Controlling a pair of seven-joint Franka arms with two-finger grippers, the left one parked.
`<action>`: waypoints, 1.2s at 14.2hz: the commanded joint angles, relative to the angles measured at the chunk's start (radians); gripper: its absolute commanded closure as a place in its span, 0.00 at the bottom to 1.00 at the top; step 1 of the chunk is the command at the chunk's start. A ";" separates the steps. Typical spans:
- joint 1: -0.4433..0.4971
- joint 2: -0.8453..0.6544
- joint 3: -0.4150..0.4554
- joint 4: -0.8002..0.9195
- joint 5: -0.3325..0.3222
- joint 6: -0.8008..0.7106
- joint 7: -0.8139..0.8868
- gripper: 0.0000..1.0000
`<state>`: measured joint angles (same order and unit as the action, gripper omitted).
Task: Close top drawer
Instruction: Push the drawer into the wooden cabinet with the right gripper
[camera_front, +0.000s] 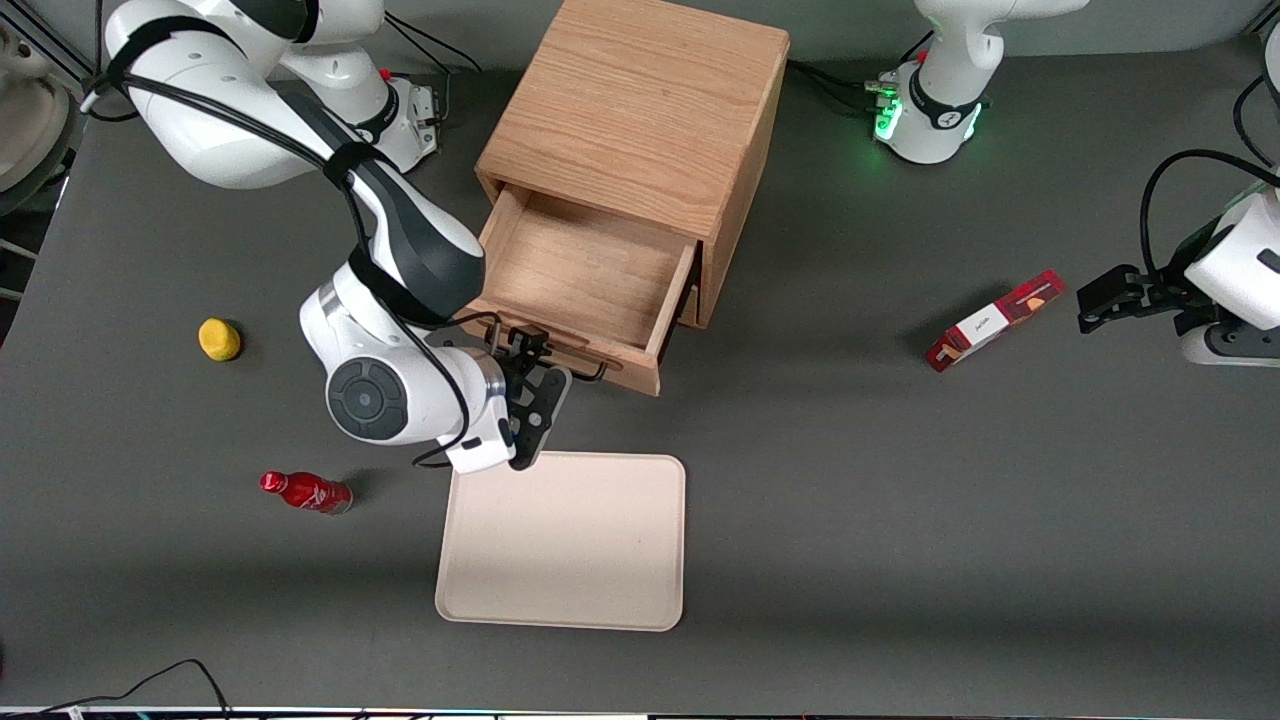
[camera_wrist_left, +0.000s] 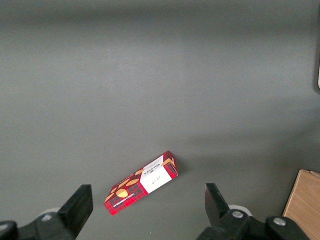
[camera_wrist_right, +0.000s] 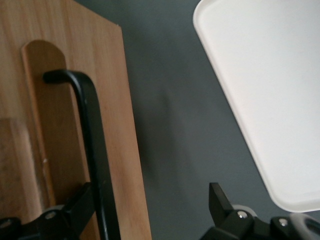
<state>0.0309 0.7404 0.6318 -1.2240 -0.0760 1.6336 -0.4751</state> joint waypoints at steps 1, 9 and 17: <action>-0.042 -0.114 0.014 -0.165 0.054 0.050 0.020 0.00; -0.040 -0.157 0.032 -0.262 0.084 0.104 0.059 0.00; -0.039 -0.203 0.062 -0.321 0.136 0.120 0.078 0.00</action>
<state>0.0067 0.5843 0.6768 -1.4835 0.0251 1.7263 -0.4220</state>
